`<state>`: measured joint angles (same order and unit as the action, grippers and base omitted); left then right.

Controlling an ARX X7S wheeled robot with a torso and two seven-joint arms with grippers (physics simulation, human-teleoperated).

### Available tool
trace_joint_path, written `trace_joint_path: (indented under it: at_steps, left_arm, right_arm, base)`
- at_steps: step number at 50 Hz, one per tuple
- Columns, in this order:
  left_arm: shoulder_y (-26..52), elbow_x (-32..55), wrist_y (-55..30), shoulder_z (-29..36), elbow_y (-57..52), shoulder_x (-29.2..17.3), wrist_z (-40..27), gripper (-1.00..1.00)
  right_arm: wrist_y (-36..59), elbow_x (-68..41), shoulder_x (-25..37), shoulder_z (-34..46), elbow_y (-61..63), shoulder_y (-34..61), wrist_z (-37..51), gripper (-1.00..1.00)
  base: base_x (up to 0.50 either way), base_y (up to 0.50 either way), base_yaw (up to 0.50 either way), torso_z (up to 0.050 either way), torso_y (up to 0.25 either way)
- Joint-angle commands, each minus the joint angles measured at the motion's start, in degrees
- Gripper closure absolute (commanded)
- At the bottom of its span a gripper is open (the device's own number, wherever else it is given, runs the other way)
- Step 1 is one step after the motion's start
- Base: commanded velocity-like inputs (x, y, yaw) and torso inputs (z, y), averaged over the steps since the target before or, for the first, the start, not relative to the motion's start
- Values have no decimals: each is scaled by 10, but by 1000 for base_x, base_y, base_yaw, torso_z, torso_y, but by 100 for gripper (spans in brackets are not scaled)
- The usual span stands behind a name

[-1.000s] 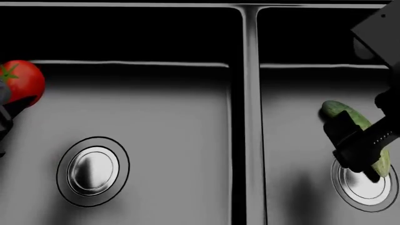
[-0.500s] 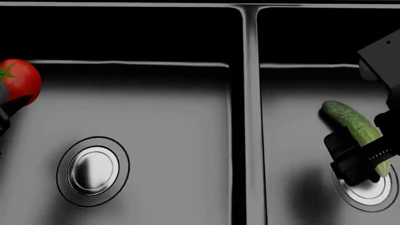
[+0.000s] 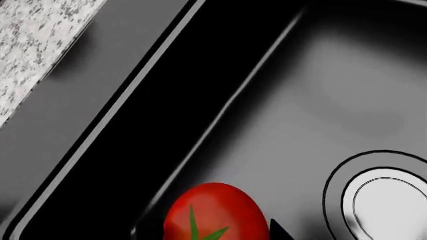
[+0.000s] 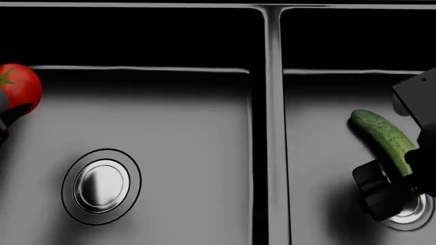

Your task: Pick the vegetables from the sink and place them on the cutting board.

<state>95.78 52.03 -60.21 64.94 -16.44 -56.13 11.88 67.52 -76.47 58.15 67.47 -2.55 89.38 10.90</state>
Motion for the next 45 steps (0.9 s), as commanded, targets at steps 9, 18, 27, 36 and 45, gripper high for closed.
trace_joint_path:
  at_steps: [9,18,27,36,45]
  left_arm:
    - [16,6,-19,-2,-1,8,-3,100]
    - [28,5,-30,0,-3,7,2,100]
    - [29,1,-29,2,0,10,4,100]
    - [14,17,-3,-28,14,13,-23,100]
    - [2,26,21,-42,9,6,-29,100]
  right_arm:
    - [-34,1,27,-2,0,-39,20,-100]
    - [-57,-17,32,-3,9,-75,39,-100]
    - [-64,-23,37,-1,14,-92,49,100]
    - [-48,-12,45,-1,27,-69,37,100]
    - [24,25,34,-5,31,41,-16,100]
  base:
    - [0,0,0,0,0]
    - [0,0,0,0,0]
    - [0,0,0,0,0]
    - [0,0,0,0,0]
    - [0,0,0,0,0]
